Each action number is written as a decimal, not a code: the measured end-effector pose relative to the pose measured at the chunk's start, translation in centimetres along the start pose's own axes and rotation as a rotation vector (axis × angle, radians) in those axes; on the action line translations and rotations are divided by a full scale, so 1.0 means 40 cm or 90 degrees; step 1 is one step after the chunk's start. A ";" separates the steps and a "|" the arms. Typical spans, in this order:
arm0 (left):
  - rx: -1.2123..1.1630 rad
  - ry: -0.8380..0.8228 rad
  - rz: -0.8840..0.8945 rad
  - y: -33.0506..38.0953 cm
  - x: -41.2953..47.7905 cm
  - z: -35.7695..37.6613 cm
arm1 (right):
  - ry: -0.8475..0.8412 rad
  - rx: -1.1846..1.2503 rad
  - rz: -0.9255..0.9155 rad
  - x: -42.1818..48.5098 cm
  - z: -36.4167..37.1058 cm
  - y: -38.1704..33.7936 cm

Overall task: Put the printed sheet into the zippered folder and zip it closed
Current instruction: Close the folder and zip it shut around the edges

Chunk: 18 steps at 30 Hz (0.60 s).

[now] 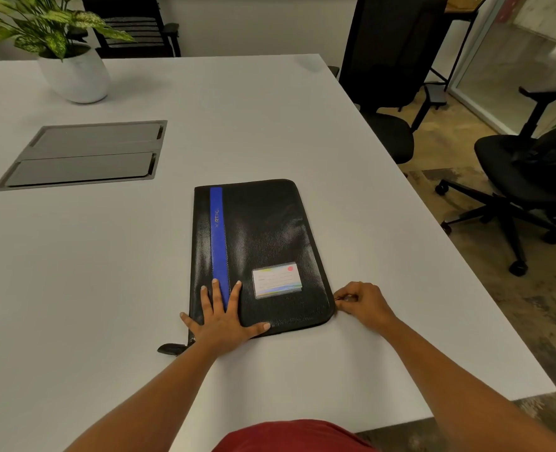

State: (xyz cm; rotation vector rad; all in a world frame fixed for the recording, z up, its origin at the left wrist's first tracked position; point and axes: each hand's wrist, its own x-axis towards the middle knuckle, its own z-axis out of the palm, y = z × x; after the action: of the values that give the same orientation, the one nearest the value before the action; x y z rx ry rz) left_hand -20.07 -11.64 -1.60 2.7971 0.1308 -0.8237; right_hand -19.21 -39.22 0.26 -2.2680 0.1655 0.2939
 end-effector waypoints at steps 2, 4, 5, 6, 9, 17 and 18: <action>-0.009 0.004 -0.006 0.005 -0.003 -0.004 | -0.001 0.024 0.012 -0.001 0.003 0.001; -0.015 0.029 -0.023 0.018 -0.003 -0.011 | -0.012 0.043 0.023 -0.002 0.004 0.003; -0.012 0.054 -0.027 0.030 -0.004 -0.015 | -0.020 0.052 0.028 -0.003 0.003 0.003; -0.009 0.087 -0.019 0.044 -0.005 -0.018 | -0.030 0.060 0.033 -0.003 0.003 0.003; -0.020 0.158 0.048 0.106 0.000 -0.024 | -0.078 0.055 0.033 -0.004 0.005 0.000; 0.001 0.039 0.078 0.164 0.044 -0.005 | -0.132 0.051 0.002 -0.004 0.037 0.002; 0.007 0.035 0.078 0.160 0.046 -0.003 | -0.121 0.053 0.000 -0.003 0.039 0.005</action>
State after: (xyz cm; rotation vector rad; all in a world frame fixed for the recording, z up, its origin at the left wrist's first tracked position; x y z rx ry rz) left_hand -17.52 -17.81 -1.32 2.8059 -0.0364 -0.7201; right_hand -19.61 -38.15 -0.83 -2.1440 0.0759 0.4913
